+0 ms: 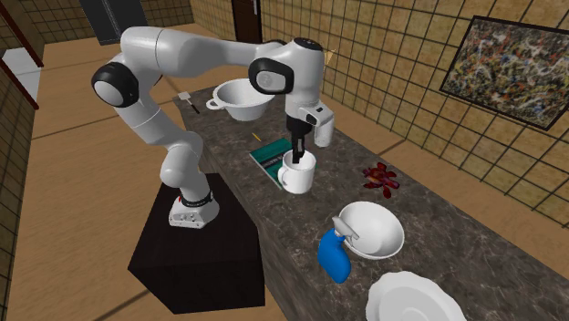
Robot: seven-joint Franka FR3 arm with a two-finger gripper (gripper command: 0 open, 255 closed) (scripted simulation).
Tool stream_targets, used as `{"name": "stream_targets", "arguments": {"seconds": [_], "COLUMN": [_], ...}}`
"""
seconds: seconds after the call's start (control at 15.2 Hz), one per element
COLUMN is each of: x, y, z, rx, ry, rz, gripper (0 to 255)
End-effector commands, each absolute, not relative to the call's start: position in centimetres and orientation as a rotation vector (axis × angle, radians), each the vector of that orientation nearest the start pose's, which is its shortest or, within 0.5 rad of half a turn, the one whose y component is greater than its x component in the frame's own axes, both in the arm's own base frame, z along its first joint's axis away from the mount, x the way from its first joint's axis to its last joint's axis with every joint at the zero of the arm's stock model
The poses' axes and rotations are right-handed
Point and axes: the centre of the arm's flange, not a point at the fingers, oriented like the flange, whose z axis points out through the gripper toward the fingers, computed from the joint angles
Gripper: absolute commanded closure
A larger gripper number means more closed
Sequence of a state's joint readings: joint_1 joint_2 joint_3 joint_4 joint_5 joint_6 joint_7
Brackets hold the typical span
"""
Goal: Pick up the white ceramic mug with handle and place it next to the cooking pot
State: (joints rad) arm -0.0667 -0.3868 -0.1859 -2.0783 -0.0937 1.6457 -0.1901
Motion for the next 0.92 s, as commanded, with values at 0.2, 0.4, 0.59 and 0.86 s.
{"name": "stream_targets", "arguments": {"seconds": [0.2,0.4,0.59,0.86], "x": [41.4,41.4,41.4,41.9], "y": [-12.8,-12.8,-12.8,-10.2], "z": [60.5,62.1,63.7,64.7], "rx": [-3.152,-3.152,-3.152,-3.152], "ry": [0.060,0.060,0.060,0.060], "rz": [0.087,0.087,0.087,0.087], "gripper": [255,255,255,255]}}
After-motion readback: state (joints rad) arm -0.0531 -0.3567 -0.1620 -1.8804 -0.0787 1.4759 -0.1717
